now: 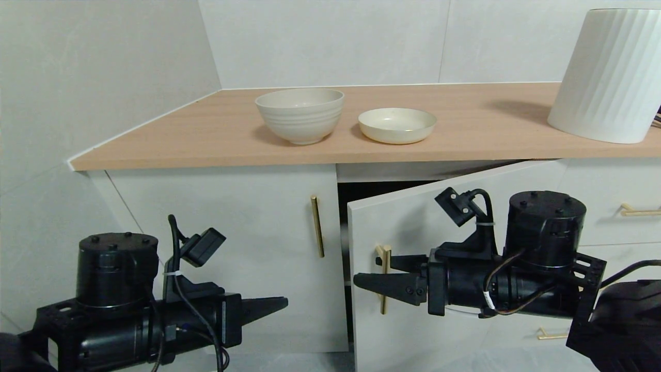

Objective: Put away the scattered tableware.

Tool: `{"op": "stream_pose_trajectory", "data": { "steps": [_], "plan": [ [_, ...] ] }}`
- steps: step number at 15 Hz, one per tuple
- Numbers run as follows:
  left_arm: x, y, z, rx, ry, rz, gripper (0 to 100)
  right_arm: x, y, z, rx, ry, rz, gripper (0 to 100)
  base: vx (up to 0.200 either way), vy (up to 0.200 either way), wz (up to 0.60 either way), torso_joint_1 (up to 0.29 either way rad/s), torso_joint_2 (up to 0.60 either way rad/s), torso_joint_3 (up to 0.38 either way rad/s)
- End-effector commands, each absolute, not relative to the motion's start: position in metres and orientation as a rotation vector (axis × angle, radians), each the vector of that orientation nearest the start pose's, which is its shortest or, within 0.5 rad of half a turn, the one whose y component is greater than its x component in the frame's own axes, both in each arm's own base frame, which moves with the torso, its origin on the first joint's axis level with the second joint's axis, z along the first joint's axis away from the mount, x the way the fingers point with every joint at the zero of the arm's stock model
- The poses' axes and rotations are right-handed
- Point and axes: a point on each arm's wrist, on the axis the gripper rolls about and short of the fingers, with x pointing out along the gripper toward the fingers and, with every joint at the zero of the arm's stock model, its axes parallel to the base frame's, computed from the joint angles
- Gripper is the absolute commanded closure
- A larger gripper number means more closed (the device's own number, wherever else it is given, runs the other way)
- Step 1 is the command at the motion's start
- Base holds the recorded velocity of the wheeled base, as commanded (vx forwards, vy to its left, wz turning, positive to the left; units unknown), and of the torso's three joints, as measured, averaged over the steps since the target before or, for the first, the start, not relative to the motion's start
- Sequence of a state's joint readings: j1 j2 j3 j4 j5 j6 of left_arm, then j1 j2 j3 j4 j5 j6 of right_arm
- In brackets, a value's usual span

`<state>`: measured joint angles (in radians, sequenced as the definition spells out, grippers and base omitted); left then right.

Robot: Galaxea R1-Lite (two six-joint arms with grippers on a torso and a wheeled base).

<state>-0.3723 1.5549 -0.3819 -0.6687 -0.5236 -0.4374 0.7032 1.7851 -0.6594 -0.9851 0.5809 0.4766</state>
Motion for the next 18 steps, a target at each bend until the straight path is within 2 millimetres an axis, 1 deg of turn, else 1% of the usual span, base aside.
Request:
{"op": "stream_pose_trajectory", "data": {
  "steps": [1,2,4,6,7,8,9,10,11,12,13,14,18],
  "plan": [
    [0.202,-0.091,0.120,-0.426,0.698,-0.754,100,0.225,0.206,0.152,0.399,0.461,1.217,0,0.000,0.000,0.00,0.000,0.00,0.000],
    [0.204,-0.092,0.121,-0.425,0.700,-0.752,100,0.224,0.206,0.153,0.399,0.458,1.218,0,0.000,0.000,0.00,0.000,0.00,0.000],
    [0.214,-0.095,0.115,-0.398,0.702,-0.712,100,0.223,0.206,0.154,0.399,0.454,1.221,0,0.000,0.000,0.00,0.000,0.00,0.000],
    [0.238,-0.104,0.118,-0.330,0.603,-0.728,100,0.223,0.205,0.153,0.399,0.458,1.218,0,0.000,0.000,0.00,0.000,0.00,0.000],
    [0.248,-0.113,0.119,-0.326,0.568,-0.753,100,0.222,0.205,0.153,0.399,0.461,1.217,0,0.000,0.000,0.00,0.000,0.00,0.000],
    [0.260,-0.122,0.117,-0.320,0.552,-0.765,100,0.222,0.205,0.153,0.399,0.461,1.217,0,0.000,0.000,0.00,0.000,0.00,0.000],
    [0.268,-0.126,0.112,-0.319,0.543,-0.775,100,0.223,0.205,0.152,0.400,0.464,1.216,0,0.000,0.000,0.00,0.000,0.00,0.000],
    [0.275,-0.135,0.098,-0.314,0.562,-0.791,100,0.223,0.205,0.152,0.400,0.464,1.216,0,0.000,0.000,0.00,0.000,0.00,0.000],
    [0.277,-0.141,0.090,-0.308,0.567,-0.801,100,0.223,0.205,0.152,0.399,0.464,1.215,0,0.000,0.000,0.00,0.000,0.00,0.000],
    [0.281,-0.156,0.070,-0.302,0.512,-0.818,100,0.224,0.205,0.150,0.398,0.469,1.213,0,0.000,0.000,0.00,0.000,0.00,0.000],
    [0.284,-0.165,0.061,-0.300,0.429,-0.827,100,0.224,0.205,0.150,0.398,0.469,1.213,0,0.000,0.000,0.00,0.000,0.00,0.000],
    [0.284,-0.170,0.055,-0.302,0.378,-0.837,100,0.224,0.205,0.150,0.398,0.469,1.213,0,0.000,0.000,0.00,0.000,0.00,0.000],
    [0.276,-0.185,0.061,-0.299,0.329,-0.896,100,0.223,0.205,0.151,0.397,0.466,1.213,0,0.000,0.000,0.00,0.000,0.00,0.000]
  ]
}}
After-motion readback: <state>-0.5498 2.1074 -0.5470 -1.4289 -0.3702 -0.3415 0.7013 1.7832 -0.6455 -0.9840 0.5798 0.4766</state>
